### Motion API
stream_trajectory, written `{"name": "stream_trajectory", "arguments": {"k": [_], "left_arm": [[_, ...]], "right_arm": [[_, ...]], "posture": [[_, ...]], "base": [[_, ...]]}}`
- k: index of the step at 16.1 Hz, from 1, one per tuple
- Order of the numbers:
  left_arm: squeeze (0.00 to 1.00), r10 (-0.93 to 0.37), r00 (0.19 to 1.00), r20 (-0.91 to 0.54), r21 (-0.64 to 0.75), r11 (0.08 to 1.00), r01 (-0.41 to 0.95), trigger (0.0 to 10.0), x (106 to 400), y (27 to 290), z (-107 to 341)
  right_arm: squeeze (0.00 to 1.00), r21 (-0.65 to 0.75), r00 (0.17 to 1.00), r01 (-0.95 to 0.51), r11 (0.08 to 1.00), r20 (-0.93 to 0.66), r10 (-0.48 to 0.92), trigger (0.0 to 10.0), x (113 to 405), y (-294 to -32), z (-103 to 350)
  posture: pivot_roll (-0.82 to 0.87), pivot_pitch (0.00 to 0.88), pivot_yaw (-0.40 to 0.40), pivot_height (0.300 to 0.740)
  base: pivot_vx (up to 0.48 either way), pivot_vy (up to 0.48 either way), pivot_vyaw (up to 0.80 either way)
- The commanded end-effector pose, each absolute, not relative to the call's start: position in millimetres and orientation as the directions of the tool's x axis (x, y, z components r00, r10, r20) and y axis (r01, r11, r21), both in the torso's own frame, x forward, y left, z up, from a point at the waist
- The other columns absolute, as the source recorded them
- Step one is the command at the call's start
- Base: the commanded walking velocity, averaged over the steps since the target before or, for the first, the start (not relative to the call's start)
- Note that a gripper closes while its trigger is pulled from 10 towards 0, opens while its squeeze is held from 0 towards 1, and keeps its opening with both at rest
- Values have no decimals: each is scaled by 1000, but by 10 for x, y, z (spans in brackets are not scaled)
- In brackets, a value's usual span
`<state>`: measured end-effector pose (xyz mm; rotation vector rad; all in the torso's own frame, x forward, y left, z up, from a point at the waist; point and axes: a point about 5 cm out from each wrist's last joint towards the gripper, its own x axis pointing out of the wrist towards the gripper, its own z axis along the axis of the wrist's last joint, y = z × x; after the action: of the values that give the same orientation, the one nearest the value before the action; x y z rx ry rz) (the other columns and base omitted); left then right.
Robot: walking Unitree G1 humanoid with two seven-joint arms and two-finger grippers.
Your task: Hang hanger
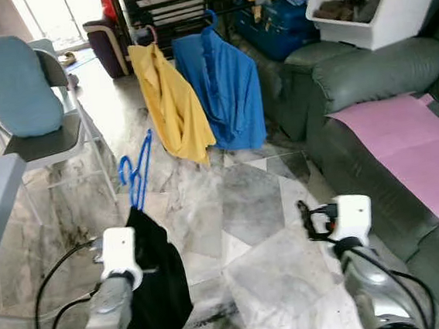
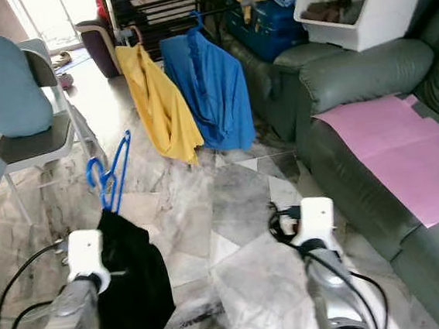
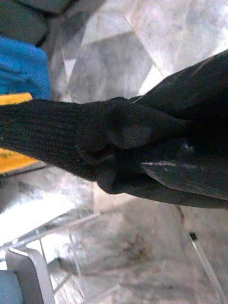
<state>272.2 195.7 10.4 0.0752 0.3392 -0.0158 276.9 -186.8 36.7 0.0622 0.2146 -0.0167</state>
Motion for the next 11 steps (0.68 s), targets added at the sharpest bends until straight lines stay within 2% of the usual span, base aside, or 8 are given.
{"name": "stream_trajectory", "arguments": {"k": [1,9,11], "left_arm": [[0,27,948,-316,96,995,4,10000,2756,2033,157],[0,43,946,-321,100,995,-11,10000,2787,2044,163],[0,64,947,-316,92,995,-36,10000,2811,2031,178]], "right_arm": [[0,78,977,2,997,-211,15,10000,2790,-1791,386],[0,74,977,-16,997,-211,31,10000,2808,-1759,396],[0,72,977,-20,997,-211,35,10000,2811,-1766,399]], "posture": [[-130,0,55,740],[-133,0,58,740],[-133,0,59,740]], "base": [[0,-334,0],[0,-332,0],[0,0,0]]}}
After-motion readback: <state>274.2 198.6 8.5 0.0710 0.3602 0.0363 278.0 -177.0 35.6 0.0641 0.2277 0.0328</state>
